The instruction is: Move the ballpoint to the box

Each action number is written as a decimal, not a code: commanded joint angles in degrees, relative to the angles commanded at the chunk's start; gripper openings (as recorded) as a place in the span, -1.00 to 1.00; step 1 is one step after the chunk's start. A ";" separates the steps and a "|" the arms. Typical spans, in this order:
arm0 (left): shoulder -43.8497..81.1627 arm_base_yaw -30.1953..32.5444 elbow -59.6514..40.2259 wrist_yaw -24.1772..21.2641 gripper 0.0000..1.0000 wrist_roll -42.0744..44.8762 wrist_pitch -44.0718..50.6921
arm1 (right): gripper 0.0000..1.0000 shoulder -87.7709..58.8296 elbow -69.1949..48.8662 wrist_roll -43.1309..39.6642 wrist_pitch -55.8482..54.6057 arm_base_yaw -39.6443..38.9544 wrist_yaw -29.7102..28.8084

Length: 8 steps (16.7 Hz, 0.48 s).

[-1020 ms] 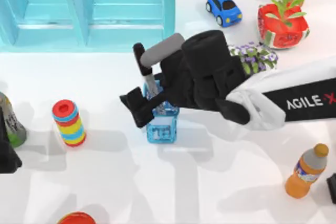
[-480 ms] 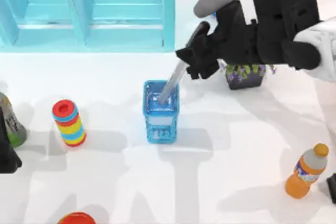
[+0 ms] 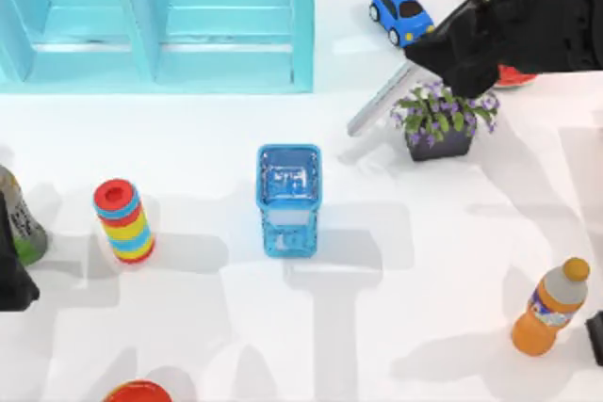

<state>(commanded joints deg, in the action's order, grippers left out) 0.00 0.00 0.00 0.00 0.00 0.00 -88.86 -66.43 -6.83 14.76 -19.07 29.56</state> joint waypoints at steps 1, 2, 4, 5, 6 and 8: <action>0.00 0.00 0.00 0.00 1.00 0.00 0.00 | -1.00 0.00 0.00 0.00 0.00 0.00 0.00; 0.00 0.00 0.00 0.00 1.00 0.00 0.00 | -1.00 -0.23 0.03 0.21 -0.11 -0.34 -0.07; 0.00 0.00 0.00 0.00 1.00 0.00 0.00 | -1.00 -0.22 -0.36 -0.52 0.70 0.45 -0.17; 0.00 0.00 0.00 0.00 1.00 0.00 0.00 | -1.00 -0.14 -0.93 -1.68 2.02 1.74 -0.39; 0.00 0.00 0.00 0.00 1.00 0.00 0.00 | -1.00 0.08 -1.65 -3.27 3.93 3.58 -0.75; 0.00 0.00 0.00 0.00 1.00 0.00 0.00 | -1.00 1.02 -3.48 -7.47 9.59 9.07 -1.81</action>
<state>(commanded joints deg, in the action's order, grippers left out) 0.00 0.00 0.00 0.00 0.00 0.00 -87.84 -69.91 -14.30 24.35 -10.00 27.75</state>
